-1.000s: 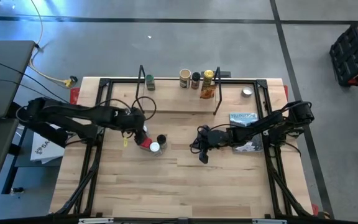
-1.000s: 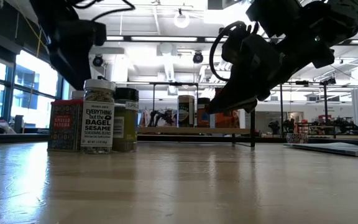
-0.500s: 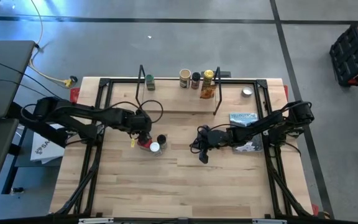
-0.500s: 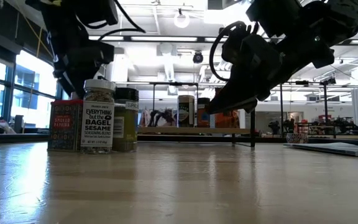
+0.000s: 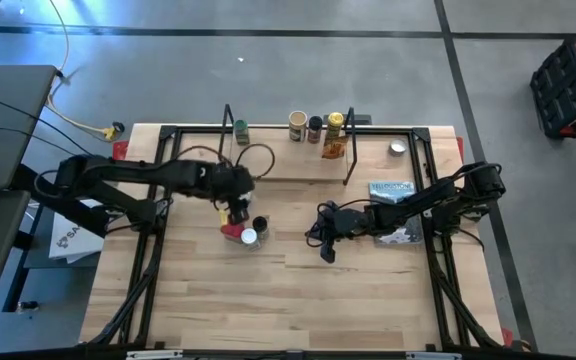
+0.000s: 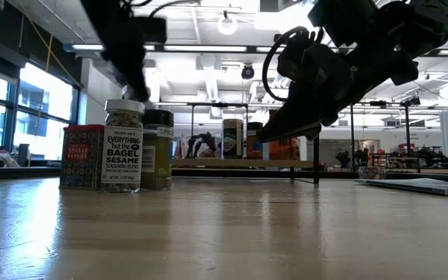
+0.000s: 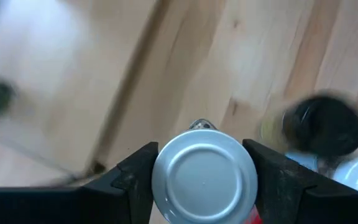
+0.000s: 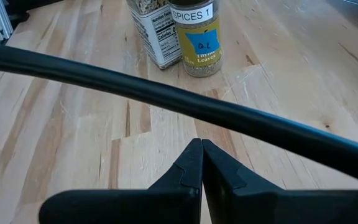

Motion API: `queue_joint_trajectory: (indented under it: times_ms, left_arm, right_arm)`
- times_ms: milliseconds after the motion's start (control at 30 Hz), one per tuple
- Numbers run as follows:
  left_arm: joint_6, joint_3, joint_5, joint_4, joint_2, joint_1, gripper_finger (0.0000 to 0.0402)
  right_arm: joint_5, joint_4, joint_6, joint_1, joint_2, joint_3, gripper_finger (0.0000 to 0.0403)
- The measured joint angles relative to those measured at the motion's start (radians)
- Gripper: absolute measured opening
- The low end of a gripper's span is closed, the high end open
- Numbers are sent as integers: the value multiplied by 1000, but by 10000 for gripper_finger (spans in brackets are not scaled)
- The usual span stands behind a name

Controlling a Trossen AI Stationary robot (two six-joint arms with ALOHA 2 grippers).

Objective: Shelf spices
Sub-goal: Put the top white seasoning bottle on the shelf

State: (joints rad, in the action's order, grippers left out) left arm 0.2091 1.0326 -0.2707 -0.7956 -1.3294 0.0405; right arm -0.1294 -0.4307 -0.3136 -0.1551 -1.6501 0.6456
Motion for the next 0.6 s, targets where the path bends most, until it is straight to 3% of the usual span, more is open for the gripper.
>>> queue_joint_trajectory:
  times_ms: [167,333,467,600]
  left_arm:
    - [-88,95,-2,31,1,71,198]
    - [-30,164,0,110,-19,200,198]
    - [-29,241,3,129,-103,315,198]
    - [-44,376,74,113,-233,408,198]
  right_arm:
    - [0,0,0,0,0,0,0]
    - [0,-1,3,0,0,0,0]
    - [0,-6,8,0,0,0,0]
    - [-10,-6,8,1,0,0,0]
